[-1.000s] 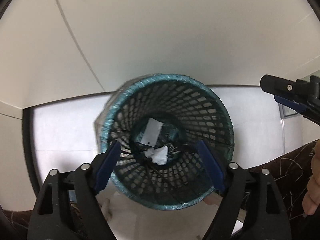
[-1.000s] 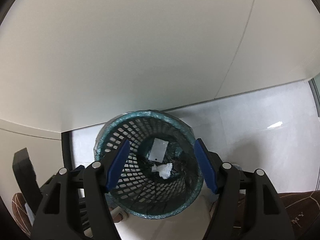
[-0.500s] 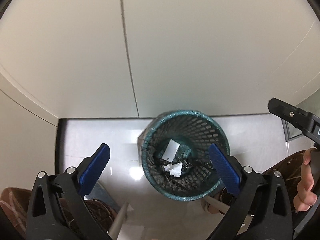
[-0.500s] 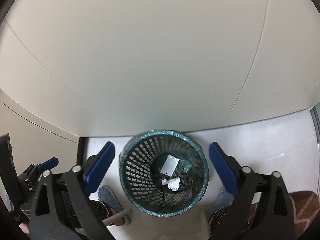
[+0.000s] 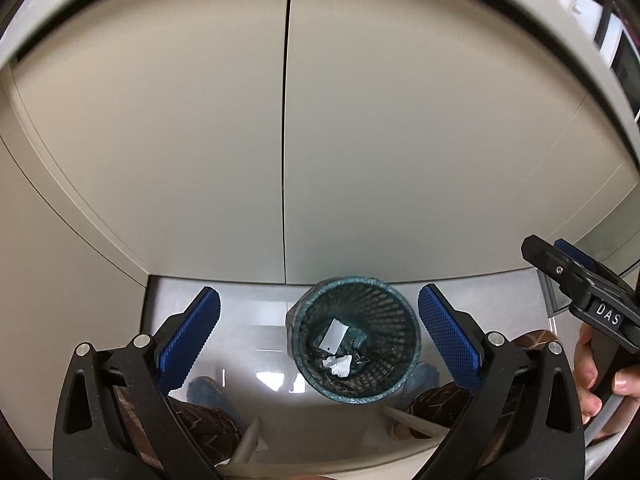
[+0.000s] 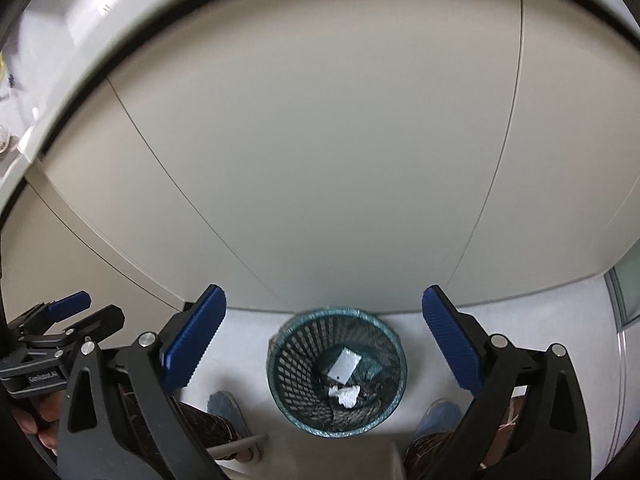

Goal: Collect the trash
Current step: 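Raise both open tools back up to the counter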

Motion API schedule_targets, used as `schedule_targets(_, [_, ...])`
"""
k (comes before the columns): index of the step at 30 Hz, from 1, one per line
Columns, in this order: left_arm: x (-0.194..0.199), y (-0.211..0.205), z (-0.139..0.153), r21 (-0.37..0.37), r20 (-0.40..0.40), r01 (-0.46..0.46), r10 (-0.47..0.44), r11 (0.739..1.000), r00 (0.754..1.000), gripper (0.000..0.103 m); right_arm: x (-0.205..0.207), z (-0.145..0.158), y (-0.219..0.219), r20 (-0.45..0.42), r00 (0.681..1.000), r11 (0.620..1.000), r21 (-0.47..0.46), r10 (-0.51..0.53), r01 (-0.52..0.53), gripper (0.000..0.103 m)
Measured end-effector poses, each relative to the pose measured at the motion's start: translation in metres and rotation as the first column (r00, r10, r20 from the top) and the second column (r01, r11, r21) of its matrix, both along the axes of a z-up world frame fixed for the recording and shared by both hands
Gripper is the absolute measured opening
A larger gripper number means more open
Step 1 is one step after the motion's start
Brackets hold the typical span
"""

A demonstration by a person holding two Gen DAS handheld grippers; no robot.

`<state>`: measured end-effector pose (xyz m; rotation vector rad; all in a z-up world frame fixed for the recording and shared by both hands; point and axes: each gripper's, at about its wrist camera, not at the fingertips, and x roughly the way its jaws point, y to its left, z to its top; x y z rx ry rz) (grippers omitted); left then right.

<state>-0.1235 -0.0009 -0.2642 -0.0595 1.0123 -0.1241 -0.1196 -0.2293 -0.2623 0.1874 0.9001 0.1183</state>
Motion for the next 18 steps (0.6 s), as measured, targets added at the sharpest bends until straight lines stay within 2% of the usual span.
schedule_targets(10, [-0.007,-0.002,0.105,-0.008,0.111,-0.019,0.020,1.000,0.994,0.097,-0.002,0.108,-0.007,0.143,0.989,0.999,-0.039,0.023,-0.018,0.095])
schedule_targets(15, [-0.001,0.000,0.162,-0.001,0.200,-0.049,0.048,0.999,0.979,0.097,0.013,0.164,-0.012,0.189,0.982,0.999,-0.050,0.026,-0.017,0.095])
schedule_targets(18, [0.013,0.001,0.184,-0.003,0.234,-0.061,0.060,0.998,0.970,0.097,0.028,0.194,-0.015,0.199,0.979,0.998,-0.052,0.032,-0.022,0.095])
